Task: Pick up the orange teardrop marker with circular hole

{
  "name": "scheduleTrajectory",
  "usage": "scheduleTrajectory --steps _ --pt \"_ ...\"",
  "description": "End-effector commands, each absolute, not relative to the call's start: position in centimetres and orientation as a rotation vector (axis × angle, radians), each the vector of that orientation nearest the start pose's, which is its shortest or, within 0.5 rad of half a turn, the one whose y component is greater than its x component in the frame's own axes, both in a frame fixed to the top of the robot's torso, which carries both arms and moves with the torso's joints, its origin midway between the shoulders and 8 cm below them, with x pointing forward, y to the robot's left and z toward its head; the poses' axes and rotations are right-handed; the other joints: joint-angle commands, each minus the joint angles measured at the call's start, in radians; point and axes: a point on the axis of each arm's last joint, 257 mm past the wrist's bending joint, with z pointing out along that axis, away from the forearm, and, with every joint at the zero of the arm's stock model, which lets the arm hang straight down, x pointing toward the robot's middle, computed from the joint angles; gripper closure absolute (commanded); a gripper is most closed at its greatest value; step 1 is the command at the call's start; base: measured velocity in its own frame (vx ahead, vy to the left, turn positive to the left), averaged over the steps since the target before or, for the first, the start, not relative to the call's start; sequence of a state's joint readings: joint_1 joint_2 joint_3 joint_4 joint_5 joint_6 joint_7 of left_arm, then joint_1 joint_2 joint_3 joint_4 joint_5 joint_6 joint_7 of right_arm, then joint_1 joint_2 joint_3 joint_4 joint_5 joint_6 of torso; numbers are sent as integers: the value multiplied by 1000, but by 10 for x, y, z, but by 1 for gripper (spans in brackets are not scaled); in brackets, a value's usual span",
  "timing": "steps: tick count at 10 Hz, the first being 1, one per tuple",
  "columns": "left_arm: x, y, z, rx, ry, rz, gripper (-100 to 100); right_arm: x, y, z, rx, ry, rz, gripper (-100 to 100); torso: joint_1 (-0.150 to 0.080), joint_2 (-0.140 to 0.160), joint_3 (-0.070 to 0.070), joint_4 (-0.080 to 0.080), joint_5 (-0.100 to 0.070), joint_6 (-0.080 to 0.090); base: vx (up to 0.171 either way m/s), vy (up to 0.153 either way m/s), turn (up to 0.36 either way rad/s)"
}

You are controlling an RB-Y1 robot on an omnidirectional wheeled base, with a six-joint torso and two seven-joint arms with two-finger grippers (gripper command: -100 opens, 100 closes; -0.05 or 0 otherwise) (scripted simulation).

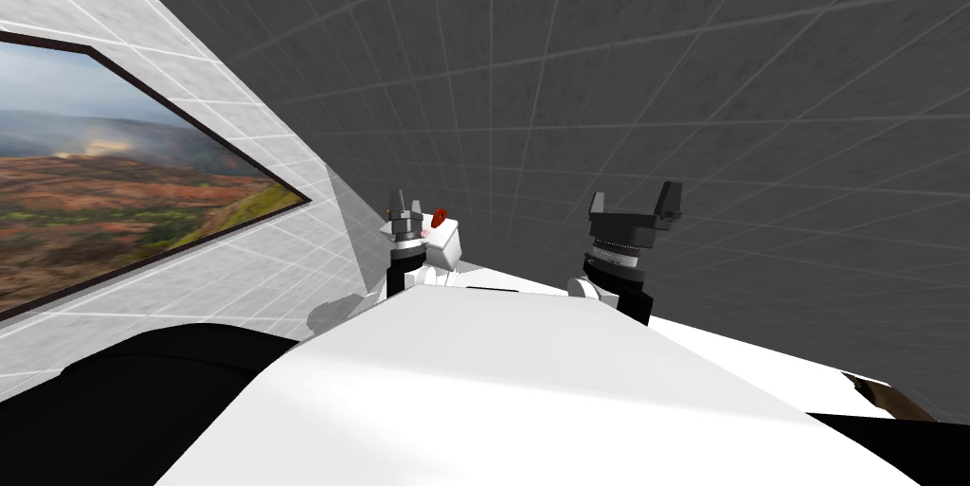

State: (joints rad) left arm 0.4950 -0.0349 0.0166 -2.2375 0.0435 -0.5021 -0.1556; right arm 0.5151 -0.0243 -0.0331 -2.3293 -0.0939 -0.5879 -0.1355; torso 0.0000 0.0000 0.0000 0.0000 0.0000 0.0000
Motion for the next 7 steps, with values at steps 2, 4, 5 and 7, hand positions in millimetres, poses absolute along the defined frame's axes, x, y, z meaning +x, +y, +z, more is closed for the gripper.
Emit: scheduleTrajectory --steps 2,4,5,7 --pt "352 289 5 -643 682 -1160 -100 313 -295 58 633 453 1479 0 1 0 0 0 0 0 -8 17 3" --pt "356 284 0 -612 747 -1157 -100 313 -295 58 633 453 1479 0 2 1 1 0 0 0 -19 34 2" --pt "358 282 -3 -599 780 -1154 -100 313 -295 58 633 453 1478 0 3 1 1 0 1 0 -26 58 2" --pt "360 278 -7 -576 828 -1149 -100 313 -295 58 633 453 1478 0 3 2 1 0 1 0 -19 33 -1"
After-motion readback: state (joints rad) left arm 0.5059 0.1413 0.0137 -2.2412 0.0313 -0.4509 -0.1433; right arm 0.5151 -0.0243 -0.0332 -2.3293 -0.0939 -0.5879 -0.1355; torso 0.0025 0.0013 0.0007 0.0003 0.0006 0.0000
